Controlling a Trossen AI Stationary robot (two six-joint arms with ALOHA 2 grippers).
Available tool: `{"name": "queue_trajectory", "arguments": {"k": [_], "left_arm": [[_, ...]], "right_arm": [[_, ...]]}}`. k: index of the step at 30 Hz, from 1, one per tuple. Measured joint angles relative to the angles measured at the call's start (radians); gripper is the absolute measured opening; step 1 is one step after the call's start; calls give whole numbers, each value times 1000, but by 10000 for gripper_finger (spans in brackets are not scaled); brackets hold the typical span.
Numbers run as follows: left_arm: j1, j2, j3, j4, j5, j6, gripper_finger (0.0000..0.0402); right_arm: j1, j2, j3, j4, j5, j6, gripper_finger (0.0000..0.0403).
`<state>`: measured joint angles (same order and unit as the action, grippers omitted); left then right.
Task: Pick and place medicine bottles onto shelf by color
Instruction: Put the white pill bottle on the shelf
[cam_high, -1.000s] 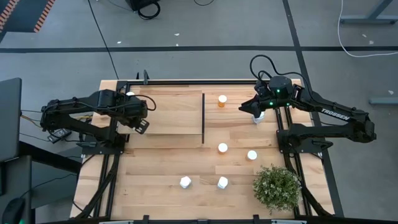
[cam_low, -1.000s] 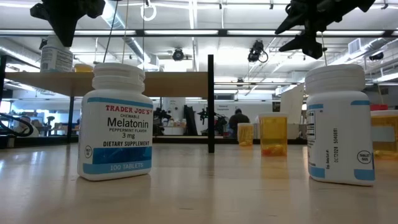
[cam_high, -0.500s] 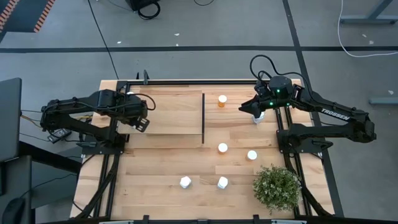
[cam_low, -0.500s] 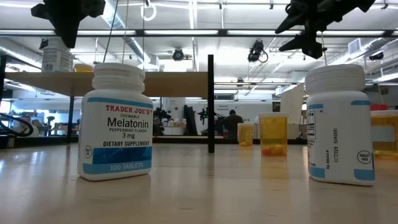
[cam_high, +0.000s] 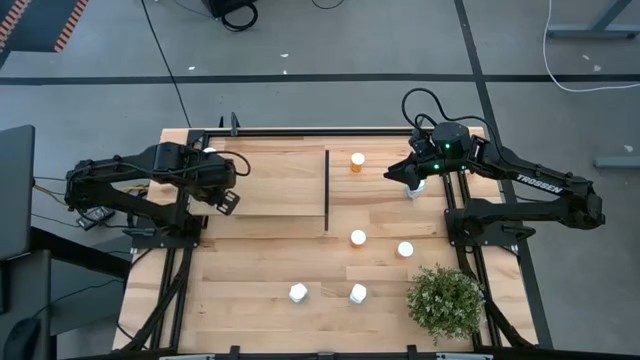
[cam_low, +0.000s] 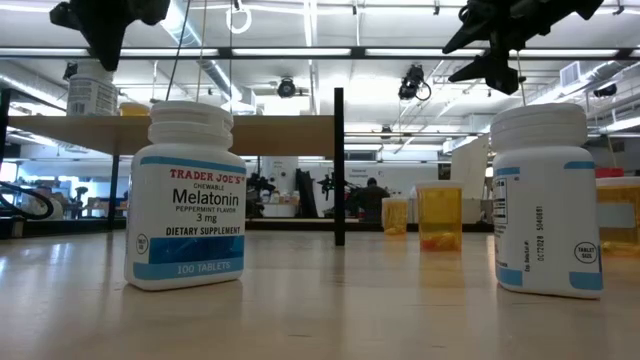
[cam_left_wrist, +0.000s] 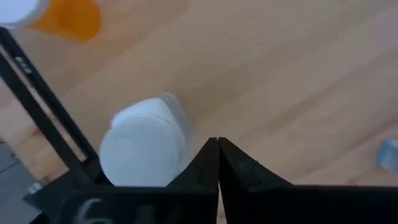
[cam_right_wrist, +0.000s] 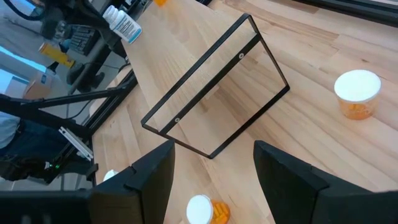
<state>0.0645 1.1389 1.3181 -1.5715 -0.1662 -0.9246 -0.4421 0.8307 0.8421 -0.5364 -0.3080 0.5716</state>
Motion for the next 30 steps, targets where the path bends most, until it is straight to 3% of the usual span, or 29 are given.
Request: {"name": "queue_trajectory", "arguments": {"k": [7, 14, 19, 25, 30], "left_arm": [[-6, 0, 162, 17, -31, -3, 4], [-86, 7, 251, 479, -99, 236, 17], [-103, 6, 250, 707, -102, 414, 27], [-105, -24, 249, 796, -36, 550, 49], [-138, -66, 250, 807, -33, 613, 75]], "right_arm": [[5, 0, 0, 98, -56, 5, 225], [140, 28, 0, 253, -65, 39, 225], [307, 117, 26, 302, 13, 91, 225], [491, 350, 306, 279, 255, -3, 225], [564, 599, 687, -10, 322, -69, 225]]}}
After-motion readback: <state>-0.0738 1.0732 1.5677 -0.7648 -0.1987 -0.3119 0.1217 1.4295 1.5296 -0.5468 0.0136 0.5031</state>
